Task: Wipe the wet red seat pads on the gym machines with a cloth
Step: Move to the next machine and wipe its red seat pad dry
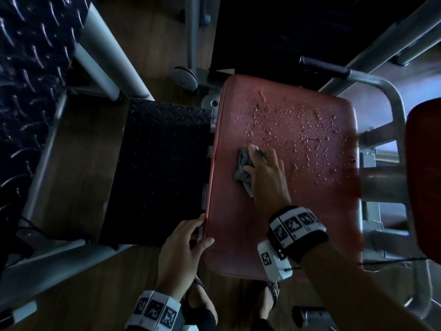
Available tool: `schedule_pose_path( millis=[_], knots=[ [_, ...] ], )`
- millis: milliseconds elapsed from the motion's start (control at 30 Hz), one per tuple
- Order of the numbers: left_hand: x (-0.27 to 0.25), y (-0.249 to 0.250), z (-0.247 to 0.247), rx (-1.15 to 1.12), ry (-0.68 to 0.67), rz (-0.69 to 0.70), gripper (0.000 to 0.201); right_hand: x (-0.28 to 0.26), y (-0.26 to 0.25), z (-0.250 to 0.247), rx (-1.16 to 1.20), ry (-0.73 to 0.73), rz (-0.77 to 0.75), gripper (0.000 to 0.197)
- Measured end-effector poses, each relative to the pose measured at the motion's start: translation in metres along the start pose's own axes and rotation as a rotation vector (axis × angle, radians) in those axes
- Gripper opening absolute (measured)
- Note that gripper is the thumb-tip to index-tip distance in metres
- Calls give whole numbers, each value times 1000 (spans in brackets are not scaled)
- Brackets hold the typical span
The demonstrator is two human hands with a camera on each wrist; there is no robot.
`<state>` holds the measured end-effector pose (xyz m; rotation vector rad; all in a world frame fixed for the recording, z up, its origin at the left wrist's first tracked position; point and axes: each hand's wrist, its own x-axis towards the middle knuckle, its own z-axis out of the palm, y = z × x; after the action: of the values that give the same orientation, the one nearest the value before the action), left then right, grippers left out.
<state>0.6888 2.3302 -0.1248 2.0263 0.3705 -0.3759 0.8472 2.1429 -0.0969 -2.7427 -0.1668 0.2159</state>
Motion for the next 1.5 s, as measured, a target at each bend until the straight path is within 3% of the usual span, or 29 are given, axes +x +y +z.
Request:
schedule_pose_path(
  millis=[300,433,600,733,933,1100,1333,1500],
  knots=[
    [1,-1,1,44,8,42,50,95,-21,-14,-32,-72,-121,42],
    [-1,-2,2,23,7,40,51,77,-16,-9,-134,-39,-407,36],
    [-1,-1,0,4,-44,2,54,13,-20,7,-181,-279,-443,57],
    [4,5,-3,16,-123,12,62,-39,-7,8,-244,-294,-564,66],
    [13,7,-4,5,-149,88,77,-8,18,9,-360,-319,-737,66],
    [20,8,0,2,-127,97,83,38,16,9,-244,-273,-669,61],
    [21,6,6,58,-101,77,87,143,5,5,-82,-103,-430,62],
    [20,3,12,58,-52,70,87,211,6,-6,-71,-105,-300,59]
  ],
)
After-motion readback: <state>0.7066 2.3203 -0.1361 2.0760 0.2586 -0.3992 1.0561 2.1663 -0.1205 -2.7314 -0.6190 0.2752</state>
